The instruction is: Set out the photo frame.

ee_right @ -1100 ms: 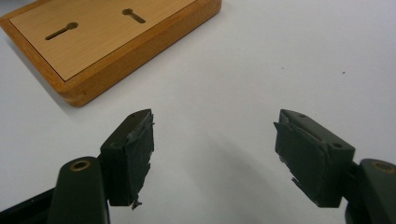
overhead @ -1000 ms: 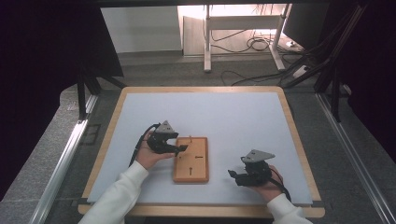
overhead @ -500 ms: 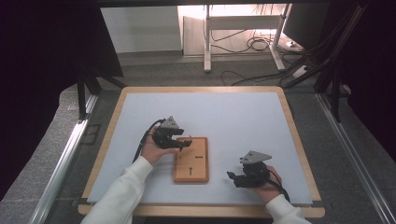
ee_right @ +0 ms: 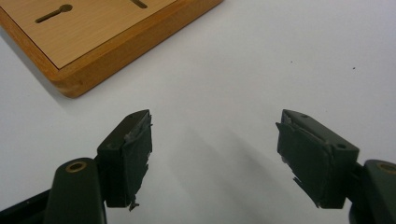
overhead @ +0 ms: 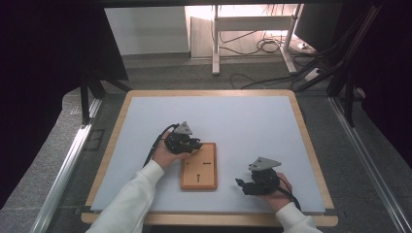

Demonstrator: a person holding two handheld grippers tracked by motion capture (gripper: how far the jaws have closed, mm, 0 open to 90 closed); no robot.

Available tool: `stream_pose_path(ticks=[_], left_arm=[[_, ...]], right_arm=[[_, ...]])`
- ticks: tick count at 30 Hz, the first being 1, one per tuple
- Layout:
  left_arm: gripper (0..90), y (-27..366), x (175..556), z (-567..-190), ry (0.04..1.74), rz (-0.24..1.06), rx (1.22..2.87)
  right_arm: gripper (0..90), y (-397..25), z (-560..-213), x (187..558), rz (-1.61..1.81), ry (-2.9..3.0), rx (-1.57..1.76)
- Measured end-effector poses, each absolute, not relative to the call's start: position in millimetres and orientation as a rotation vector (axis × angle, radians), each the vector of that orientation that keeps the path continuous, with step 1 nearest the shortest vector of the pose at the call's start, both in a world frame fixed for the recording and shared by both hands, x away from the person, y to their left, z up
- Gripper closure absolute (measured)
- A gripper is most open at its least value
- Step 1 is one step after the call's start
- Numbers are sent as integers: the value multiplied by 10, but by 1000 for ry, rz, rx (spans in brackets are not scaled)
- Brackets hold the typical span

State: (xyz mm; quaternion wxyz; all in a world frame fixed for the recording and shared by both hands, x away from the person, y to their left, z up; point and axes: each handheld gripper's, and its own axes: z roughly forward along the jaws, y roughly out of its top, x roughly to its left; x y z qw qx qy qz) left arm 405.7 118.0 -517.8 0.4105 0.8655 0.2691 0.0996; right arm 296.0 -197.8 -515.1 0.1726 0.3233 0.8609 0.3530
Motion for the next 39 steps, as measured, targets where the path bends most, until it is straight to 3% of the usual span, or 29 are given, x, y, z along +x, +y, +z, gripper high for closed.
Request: stream_pose_path(ticks=[8, 39], left_arm=[[842, 1185, 4061, -5182, 671, 241, 2187], [836, 1237, 4193, -5166, 681, 84, 2189]], right_arm=[[261, -1924, -5137, 2940, 1028, 2444, 888], [254, -1753, -5123, 2861, 1061, 2472, 764]])
